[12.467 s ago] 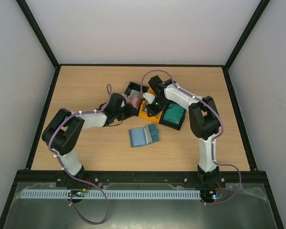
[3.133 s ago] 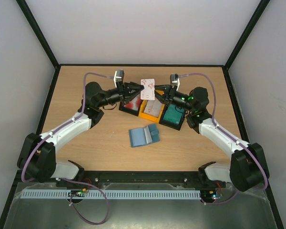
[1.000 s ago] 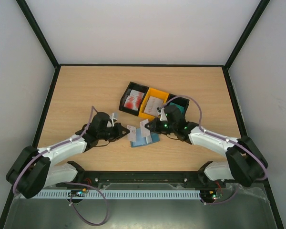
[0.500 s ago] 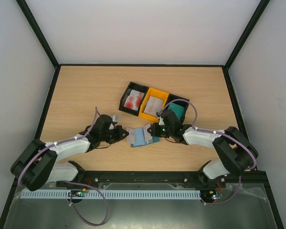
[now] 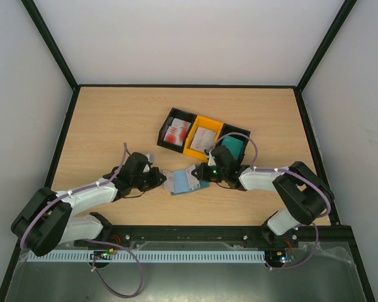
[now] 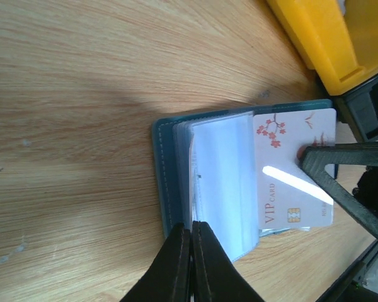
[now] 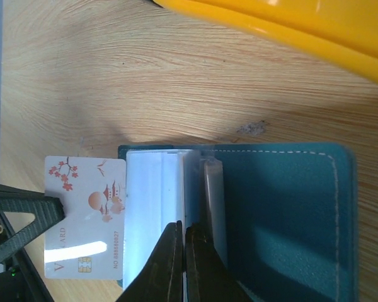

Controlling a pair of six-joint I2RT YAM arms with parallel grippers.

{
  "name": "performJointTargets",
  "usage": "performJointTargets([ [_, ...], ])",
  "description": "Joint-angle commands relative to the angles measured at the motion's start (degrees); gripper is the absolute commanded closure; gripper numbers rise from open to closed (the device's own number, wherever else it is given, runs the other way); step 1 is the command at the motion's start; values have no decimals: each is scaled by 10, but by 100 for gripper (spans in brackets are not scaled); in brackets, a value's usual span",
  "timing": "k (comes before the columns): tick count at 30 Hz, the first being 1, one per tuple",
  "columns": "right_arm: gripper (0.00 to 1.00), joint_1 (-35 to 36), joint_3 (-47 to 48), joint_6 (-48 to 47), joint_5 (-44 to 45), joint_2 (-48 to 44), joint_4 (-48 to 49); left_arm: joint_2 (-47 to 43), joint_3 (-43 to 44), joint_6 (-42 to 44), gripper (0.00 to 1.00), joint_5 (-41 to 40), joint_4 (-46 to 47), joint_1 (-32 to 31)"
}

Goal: Put the credit cards into the card holder
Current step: Insert the credit card into the card holder.

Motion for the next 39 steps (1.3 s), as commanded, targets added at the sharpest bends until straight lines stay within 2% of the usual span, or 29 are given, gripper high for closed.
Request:
performJointTargets([
  [1,98,3,-8,32,-15,10,28,-9,-3,11,97,-22,-44,-2],
  [10,98,3,-3,45,-18,1,29,-33,-11,11,97,-31,-52,-2],
  [26,98,9,-19,40,-27,72,76,-8,-23,3,97,-20,-33,-7],
  [39,97,29,-39,88,-30,86,136,-4,-25,2,97,-22,-32,-10],
])
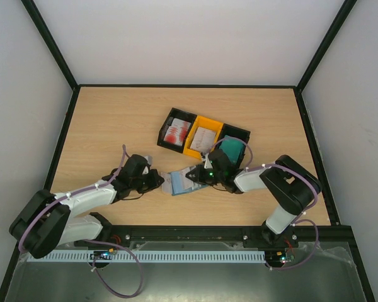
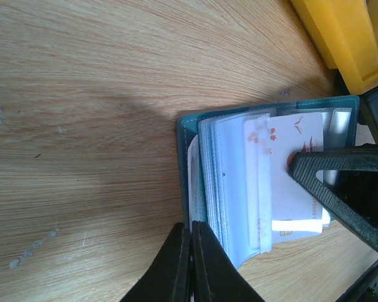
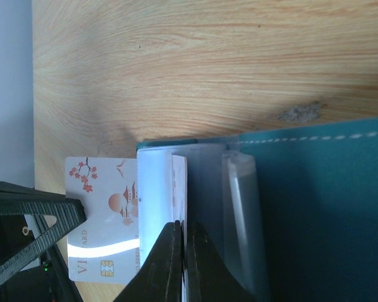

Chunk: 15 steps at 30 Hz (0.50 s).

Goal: Put the credit cards into the card holder
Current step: Insert the credit card into the card holder.

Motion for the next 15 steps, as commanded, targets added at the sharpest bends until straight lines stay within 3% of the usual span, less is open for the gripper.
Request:
performJointTargets([
  [1,97,16,-19,21,10,17,6,9,-12,1,97,1,-13,-5],
  [15,98,43,-32,70,27,37,83,1,-14,2,97,0,-13,-6],
])
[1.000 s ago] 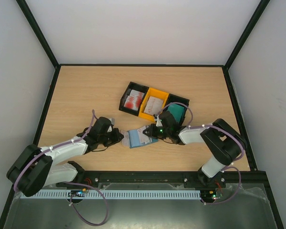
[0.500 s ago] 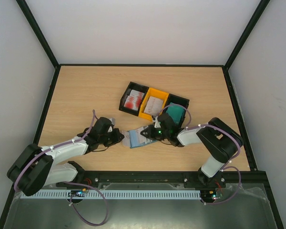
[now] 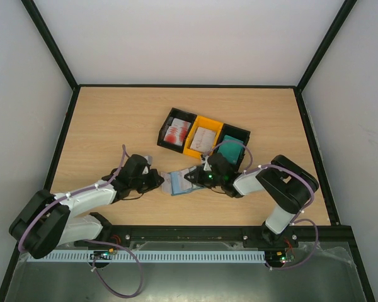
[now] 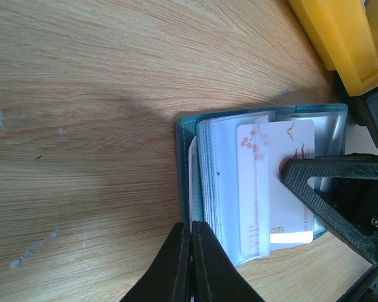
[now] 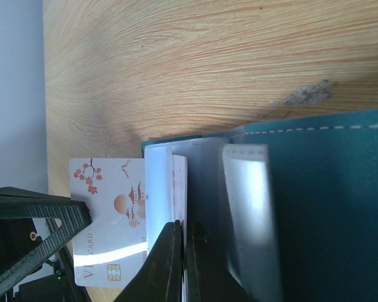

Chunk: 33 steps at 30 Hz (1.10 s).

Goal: Put the credit cards into the card holder
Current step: Insert the credit card into the card holder.

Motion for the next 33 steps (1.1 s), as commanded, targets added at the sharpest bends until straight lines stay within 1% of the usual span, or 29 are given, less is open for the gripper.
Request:
performJointTargets([
  [1,98,25,-5,18,8,27,14,3,-14,2,98,3,-12,-6],
  [5,97,30,-2,20,15,28,12,4,-15,2,97,5,-11,-6],
  [8,91,30,-2,15,32,7,-7,1,-14,4,97,3,-14,-6],
  [9,87,30,0,11,41,-2,-21,0,-14,4,97,2,-16,-6],
  [12,71,30,6,0,64,-31,-67,-4,-15,6,97,0,-16,-6],
  [15,59,30,21,-6,78,-41,-121,-4,-15,6,97,1,-14,-6],
  [17,52,30,23,1,78,-42,-130,-5,-16,8,98,2,-13,-6],
  [18,50,30,23,4,77,-42,-133,-5,-16,9,97,3,-12,-7],
  [24,48,33,44,-7,97,-43,-191,-1,-17,14,97,9,-9,-6],
  [28,48,57,73,-17,130,-29,-242,5,-16,17,97,13,-7,-6],
  [33,49,86,106,-22,153,-11,-274,10,-18,17,98,17,-2,-6],
])
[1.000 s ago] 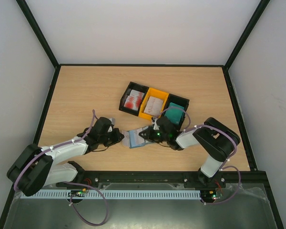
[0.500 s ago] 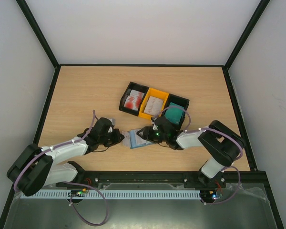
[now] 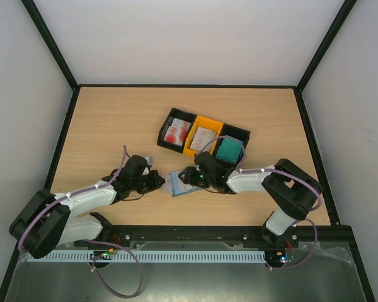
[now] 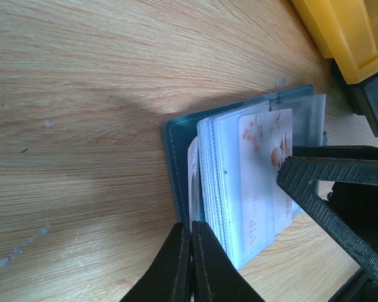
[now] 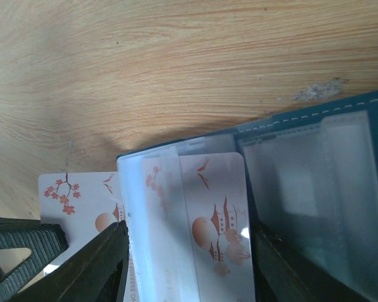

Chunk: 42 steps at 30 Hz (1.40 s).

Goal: Put the credit cards into the card holder
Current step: Insert the credit card into the card holder.

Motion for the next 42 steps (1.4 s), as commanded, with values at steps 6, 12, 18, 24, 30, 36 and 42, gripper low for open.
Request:
performJointTargets([
  [6,48,35,57,-34,50,32,-124,14,-14,11,97,13,-7,-3],
  [12,44,36,88,-53,99,16,-191,13,-11,18,97,12,-16,-3],
  [18,34,35,100,-62,125,7,-232,16,-10,21,98,12,-17,-2],
  [24,42,42,107,-69,97,17,-222,27,-6,24,97,20,-12,-2],
  [30,47,68,147,-107,87,32,-246,37,-1,30,97,25,-12,-2],
  [36,44,84,174,-131,114,51,-282,45,5,35,97,28,-14,-2],
  [42,39,83,186,-132,186,28,-320,43,11,45,97,18,-30,-3],
])
